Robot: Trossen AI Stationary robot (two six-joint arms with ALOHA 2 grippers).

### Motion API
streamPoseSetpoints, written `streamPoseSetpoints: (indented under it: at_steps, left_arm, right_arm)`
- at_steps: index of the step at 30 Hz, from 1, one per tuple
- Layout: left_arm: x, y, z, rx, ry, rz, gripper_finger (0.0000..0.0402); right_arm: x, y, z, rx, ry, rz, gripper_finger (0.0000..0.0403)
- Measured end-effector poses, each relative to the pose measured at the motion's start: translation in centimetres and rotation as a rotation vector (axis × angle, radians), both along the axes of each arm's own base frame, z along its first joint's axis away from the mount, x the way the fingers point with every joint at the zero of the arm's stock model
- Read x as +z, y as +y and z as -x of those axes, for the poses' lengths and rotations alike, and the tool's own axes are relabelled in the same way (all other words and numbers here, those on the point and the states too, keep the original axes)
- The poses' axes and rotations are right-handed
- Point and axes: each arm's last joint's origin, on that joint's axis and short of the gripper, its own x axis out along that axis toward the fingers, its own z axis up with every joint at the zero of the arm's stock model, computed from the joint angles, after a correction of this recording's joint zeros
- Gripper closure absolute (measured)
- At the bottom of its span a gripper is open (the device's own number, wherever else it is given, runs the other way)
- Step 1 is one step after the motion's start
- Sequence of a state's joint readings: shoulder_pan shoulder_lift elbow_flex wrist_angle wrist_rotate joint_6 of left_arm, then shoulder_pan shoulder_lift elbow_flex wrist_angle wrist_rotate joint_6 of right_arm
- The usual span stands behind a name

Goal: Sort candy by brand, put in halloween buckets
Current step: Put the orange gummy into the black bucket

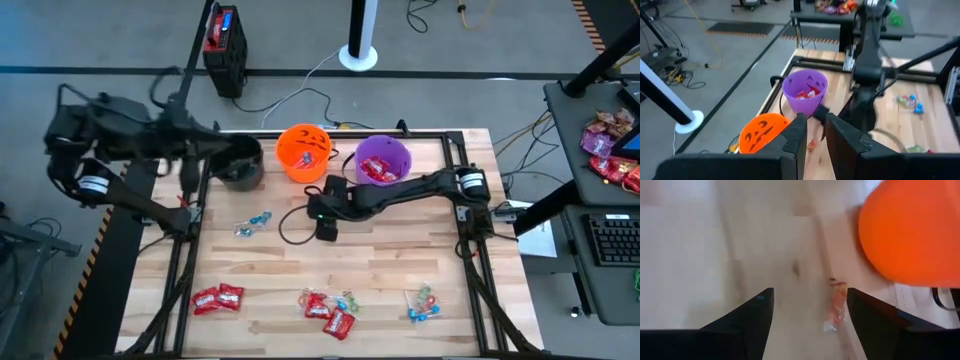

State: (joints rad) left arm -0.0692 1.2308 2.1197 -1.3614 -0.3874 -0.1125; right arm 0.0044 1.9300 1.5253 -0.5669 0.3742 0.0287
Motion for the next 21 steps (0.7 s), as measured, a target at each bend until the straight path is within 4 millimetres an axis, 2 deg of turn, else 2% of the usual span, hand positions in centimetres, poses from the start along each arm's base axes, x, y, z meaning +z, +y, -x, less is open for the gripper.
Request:
streamPoseSetpoints:
  at_steps: [3,9,15,21]
  left_arm:
    - [0.3,0.1,1.4,0.003,-0.035,0.01,0.0347]
    - [0.6,0.2,3.1,0.003,-0.074,0.013,0.0347]
    - [0.7,0.2,3.4,-0.004,-0.079,-0.003,0.0347]
    - [0.8,0.2,3.3,-0.012,-0.086,-0.019,0.0347]
  right_arm:
    - [-1.0,-1.8,-0.1,-0.052,0.022,-0.029,0.0146]
    - [-1.6,-4.3,0.0,-0.096,0.042,-0.039,0.0141]
    - [-2.1,-5.0,0.0,-0.079,0.059,-0.053,0.015]
    - [-3.6,-5.0,-0.3,-0.086,0.088,-0.068,0.0154]
